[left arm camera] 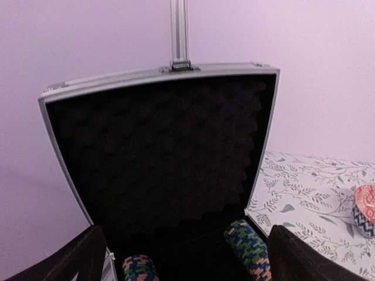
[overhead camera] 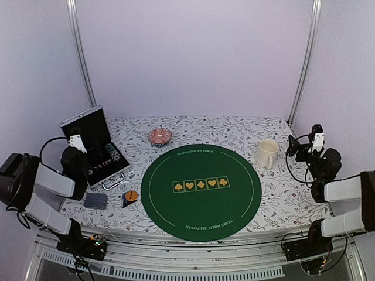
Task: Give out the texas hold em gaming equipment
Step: Pick up the dealer button from the center of the board.
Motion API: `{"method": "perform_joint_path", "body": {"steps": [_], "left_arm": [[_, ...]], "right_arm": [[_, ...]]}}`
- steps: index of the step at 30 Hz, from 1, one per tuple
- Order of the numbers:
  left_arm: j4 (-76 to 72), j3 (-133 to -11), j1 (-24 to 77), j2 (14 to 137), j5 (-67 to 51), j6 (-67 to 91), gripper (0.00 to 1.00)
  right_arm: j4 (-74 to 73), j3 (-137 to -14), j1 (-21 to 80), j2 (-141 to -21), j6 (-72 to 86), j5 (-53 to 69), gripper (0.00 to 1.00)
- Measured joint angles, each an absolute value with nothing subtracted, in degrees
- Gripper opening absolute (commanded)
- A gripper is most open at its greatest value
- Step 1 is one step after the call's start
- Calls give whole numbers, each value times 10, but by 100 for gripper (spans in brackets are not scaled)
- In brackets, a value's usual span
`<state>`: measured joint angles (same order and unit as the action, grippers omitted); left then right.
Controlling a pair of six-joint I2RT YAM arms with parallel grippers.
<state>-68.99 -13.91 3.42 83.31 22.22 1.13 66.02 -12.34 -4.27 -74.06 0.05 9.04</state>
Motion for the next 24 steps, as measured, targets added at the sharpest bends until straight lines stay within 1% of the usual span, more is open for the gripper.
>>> {"method": "perform_joint_path", "body": {"steps": [3, 5, 8, 10, 14, 15, 16, 20, 22, 24], "left_arm": [[-597, -189, 41, 764, 262, 22, 98], [-551, -232, 43, 720, 270, 31, 98], [-475, -311, 50, 659, 256, 51, 98], [-396, -386, 62, 635, 224, 67, 98], [-223, -533, 106, 634, 114, 87, 97], [-199, -548, 114, 636, 98, 87, 97], [-146, -576, 130, 641, 73, 87, 95], [33, -643, 181, 677, 4, 89, 88], [111, -648, 196, 691, -15, 100, 87], [171, -643, 210, 702, -18, 117, 88]], "right_arm": [[595, -141, -43, -615, 16, 101, 99], [535, -177, -43, -554, 32, 125, 99], [453, -244, -43, -502, 63, 183, 99], [410, -288, -43, -485, 91, 232, 99], [334, -361, -38, -482, 161, 349, 99], [318, -370, -32, -486, 173, 362, 99], [292, -380, -19, -489, 184, 371, 100], [175, -417, 82, -513, 188, 354, 100], [112, -441, 153, -537, 178, 322, 99], [57, -469, 214, -571, 167, 287, 99]]}}
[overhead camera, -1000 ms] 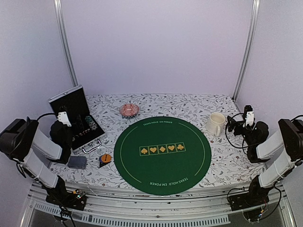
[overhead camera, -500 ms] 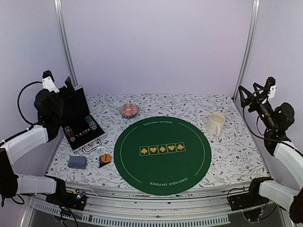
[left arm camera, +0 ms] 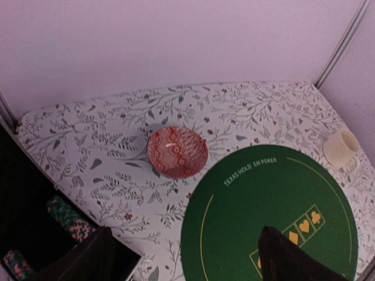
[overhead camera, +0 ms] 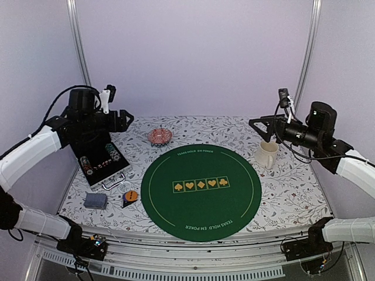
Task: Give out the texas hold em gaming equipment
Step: Pick up the dealer button from the center of the board.
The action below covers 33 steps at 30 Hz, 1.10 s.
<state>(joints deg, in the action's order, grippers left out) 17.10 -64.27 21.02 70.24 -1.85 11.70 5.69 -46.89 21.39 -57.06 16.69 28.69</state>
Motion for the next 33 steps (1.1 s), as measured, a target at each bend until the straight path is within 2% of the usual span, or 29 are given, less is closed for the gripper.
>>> {"method": "perform_joint_path", "body": {"steps": [5, 13, 20, 30, 33], "left_arm": [[251, -572, 253, 729, 14, 177, 98], [295, -523, 262, 846, 109, 273, 98], [293, -497, 262, 898, 114, 331, 98], [269, -466, 261, 915, 118, 361, 83], [263, -463, 259, 914, 117, 367, 81]], "right_arm": [[-43, -512, 313, -661, 156, 187, 99], [-132, -564, 412, -770, 154, 86, 100], [-165, -596, 455, -820, 154, 39, 99], [-173, -597, 462, -828, 152, 20, 99], [-176, -597, 462, -828, 152, 18, 99]]}}
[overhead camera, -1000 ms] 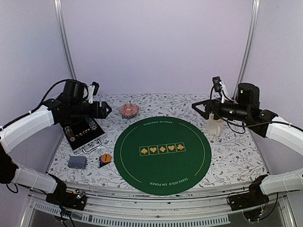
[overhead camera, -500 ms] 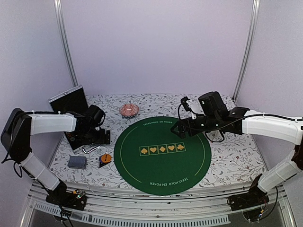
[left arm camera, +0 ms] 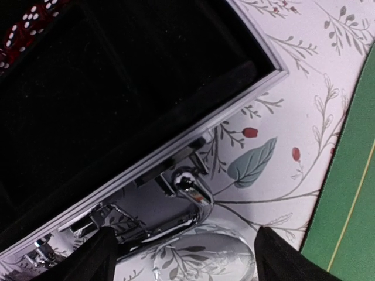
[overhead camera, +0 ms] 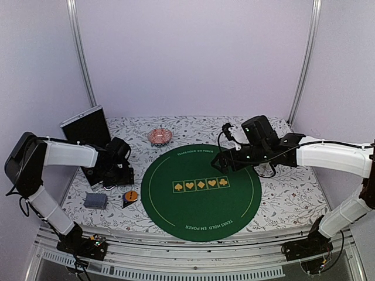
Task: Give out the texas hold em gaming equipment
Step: Pick up the dealer button from the center of the board.
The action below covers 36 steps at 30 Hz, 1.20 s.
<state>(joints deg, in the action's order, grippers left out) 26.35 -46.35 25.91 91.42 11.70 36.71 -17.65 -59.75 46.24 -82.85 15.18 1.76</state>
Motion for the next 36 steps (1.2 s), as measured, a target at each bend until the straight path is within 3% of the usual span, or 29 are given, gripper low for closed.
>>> {"method": "perform_joint_path", "body": {"steps": [14, 36], "left_arm": [[297, -469, 312, 858, 113, 395, 80], [239, -423, 281, 885, 86, 416, 76]], "right_arm": [[-184, -597, 466, -847, 152, 10, 99], [-197, -597, 473, -848, 152, 5, 99]]}}
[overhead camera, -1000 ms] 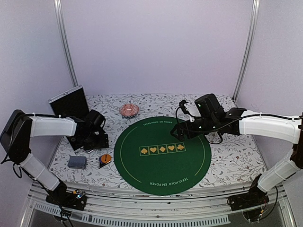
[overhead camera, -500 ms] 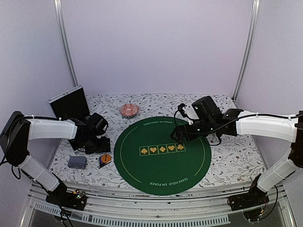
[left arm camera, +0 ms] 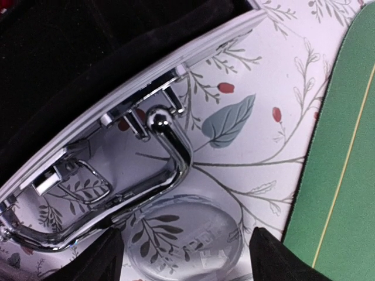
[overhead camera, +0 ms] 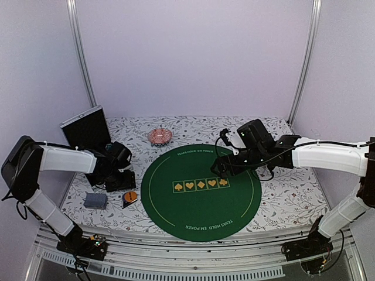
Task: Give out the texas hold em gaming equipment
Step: Pick up the dealer button from the center of the board.
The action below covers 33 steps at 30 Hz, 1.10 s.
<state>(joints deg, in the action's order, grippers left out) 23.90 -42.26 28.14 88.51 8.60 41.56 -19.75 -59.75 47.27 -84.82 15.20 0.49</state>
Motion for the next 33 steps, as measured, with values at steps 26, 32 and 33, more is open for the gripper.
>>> {"method": "perform_joint_path", "body": {"steps": [26, 32, 33], "left_arm": [[241, -427, 302, 900, 128, 403, 55], [239, -427, 303, 899, 128, 402, 35], [239, -427, 303, 898, 128, 401, 34]], "right_arm": [[-209, -610, 480, -857, 152, 3, 99], [-214, -612, 480, -857, 152, 1, 99], [-215, -612, 480, -857, 152, 1, 99]]}}
